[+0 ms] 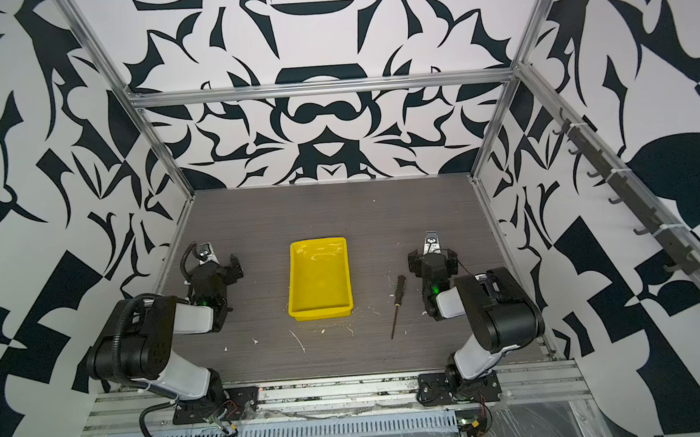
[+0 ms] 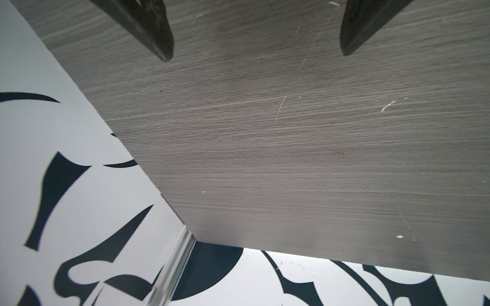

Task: Put the screwdriver in the bin

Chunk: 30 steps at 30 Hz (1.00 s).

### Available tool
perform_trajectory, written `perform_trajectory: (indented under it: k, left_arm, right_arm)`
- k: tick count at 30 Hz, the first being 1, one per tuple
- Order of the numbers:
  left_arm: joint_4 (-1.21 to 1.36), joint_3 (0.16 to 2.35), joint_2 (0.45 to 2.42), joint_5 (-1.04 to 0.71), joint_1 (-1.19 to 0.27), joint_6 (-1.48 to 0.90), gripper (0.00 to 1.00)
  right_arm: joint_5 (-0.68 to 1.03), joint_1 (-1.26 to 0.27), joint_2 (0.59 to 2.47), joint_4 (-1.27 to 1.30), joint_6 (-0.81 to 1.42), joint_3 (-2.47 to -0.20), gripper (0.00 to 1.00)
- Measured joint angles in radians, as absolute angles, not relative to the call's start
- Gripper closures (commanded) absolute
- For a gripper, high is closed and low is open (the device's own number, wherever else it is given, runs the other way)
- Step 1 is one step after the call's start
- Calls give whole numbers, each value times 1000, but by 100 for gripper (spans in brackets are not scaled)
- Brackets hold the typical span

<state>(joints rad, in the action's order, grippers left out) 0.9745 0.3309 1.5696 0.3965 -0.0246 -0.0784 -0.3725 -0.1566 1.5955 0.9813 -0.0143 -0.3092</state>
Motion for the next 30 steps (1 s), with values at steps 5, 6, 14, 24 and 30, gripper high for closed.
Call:
perform_trajectory:
  k: [5,6,14,24,30]
  left_arm:
    - [974,331,1570,397,-25,-78,1]
    - [974,331,1570,397,-25,-78,1]
    - [974,331,1570,396,-25,-78,1]
    - [974,331,1570,396,-25,-78,1]
    - [974,331,1570,397,-25,-78,1]
  right_arm:
    - [-351,-156,1596,967,-14,-311,0]
    - [-349,-156,1596,965,-14,-311,0]
    - [-343,-157,1596,961,-15,-311,0]
    - [-336,-157,1596,961,-18,-311,0]
    - [-330,-156,1596,961,-20,-311,0]
